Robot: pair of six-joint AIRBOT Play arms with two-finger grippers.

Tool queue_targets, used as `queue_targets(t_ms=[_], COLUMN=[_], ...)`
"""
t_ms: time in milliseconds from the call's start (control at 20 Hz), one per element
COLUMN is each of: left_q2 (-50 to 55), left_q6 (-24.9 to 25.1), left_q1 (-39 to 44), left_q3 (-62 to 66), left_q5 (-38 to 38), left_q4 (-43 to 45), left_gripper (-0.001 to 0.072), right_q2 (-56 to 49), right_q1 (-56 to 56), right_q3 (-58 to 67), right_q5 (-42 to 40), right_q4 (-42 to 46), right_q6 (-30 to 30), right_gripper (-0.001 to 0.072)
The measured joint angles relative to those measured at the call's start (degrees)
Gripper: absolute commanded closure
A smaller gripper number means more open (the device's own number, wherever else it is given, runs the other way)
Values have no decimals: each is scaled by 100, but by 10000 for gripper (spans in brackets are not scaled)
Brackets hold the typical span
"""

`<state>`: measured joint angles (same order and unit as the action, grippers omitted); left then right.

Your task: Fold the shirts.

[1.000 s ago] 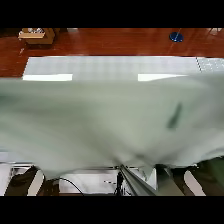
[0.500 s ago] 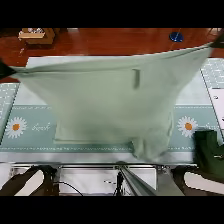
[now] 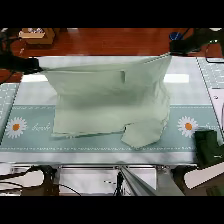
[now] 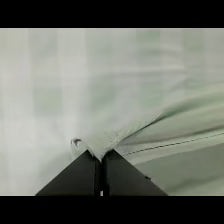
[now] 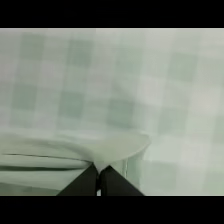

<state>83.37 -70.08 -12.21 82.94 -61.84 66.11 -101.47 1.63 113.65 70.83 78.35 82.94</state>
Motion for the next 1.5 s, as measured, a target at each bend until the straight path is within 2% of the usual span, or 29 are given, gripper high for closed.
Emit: queue_targets(t_ms=[300, 550, 700, 850, 1200, 1500], left_q2=[752, 1298, 1460, 1502, 1582, 1727], left_q6=[413, 483, 503, 503, -160, -540], left_q1=[74, 81, 79, 74, 116, 223], left_q3=[-7, -9, 13, 256, 511, 535], left_q5=[1283, 1449, 1215, 566, -868, -1314], left_q4=[-142, -164, -138, -24, 162, 168], left_gripper=[683, 683, 683, 683, 683, 682], right_q2=[-629, -1154, -1252, -1115, -1093, -1445], right_q1=[-31, -35, -17, 57, 149, 11], right_q3=[0, -2, -2, 0, 0, 4], right_q5=[-949, -990, -850, -455, 1121, 1829], right_q4=[-37, -26, -15, 7, 195, 201], right_q6=[0, 28, 48, 52, 190, 525], right_gripper=[685, 686, 686, 685, 685, 684])
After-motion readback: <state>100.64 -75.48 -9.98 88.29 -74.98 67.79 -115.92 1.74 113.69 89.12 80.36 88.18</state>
